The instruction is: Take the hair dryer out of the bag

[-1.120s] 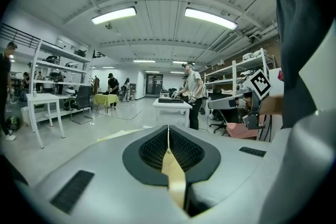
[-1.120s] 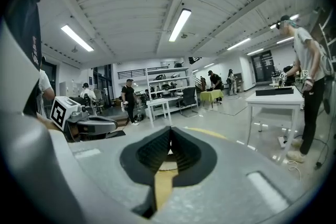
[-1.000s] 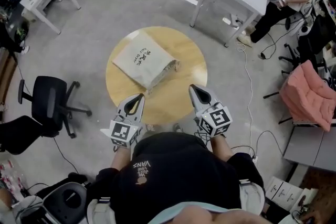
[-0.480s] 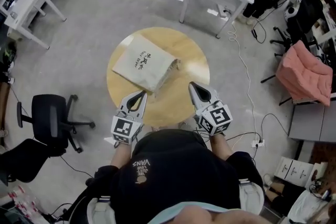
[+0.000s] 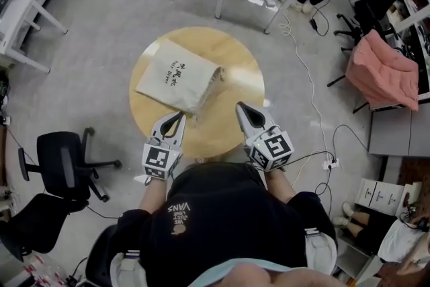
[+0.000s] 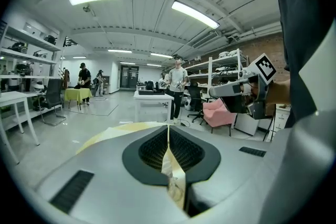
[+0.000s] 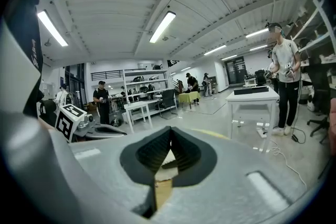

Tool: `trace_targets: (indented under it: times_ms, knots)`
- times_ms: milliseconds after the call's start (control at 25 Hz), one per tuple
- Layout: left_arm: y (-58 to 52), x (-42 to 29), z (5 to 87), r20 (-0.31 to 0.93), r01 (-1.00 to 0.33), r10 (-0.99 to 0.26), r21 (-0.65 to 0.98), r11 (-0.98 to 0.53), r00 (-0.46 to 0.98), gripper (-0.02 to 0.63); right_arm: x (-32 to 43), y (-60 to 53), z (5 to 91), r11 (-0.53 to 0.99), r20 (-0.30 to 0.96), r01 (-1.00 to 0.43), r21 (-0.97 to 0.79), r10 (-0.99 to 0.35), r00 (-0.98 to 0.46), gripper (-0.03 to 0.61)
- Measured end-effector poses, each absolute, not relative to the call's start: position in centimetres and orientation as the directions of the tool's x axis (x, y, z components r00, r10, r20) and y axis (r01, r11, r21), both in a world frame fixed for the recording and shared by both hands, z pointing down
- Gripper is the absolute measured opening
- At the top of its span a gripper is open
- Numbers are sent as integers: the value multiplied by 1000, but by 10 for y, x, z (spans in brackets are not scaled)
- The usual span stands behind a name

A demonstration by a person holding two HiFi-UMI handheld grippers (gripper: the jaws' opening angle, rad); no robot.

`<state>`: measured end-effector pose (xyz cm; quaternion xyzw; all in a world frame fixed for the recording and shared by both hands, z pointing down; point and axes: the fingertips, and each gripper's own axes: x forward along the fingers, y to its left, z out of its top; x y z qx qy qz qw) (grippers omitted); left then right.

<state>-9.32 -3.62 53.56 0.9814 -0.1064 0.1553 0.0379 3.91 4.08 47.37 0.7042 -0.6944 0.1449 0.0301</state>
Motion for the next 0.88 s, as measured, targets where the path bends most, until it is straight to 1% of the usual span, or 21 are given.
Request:
trace_targets:
  times_ms: [200, 360, 680, 880]
  knots:
    - [-39, -74, 556, 363, -224, -193, 46, -973, 912, 8, 49, 37, 475, -18, 248, -988, -156, -969, -21, -2]
    - [-41, -60, 560, 377, -227, -192, 50, -973, 906, 8, 62, 33, 472, -6, 248, -989, -151, -968, -32, -2]
    - [-49, -40, 584, 445, -284, -226, 66, -957, 866, 8, 83, 29, 480, 18, 269, -985, -173, -961, -65, -2]
    - [-56, -31, 594, 463, -330, -250, 100, -939, 850, 9, 94, 27, 484, 34, 277, -984, -177, -957, -82, -2]
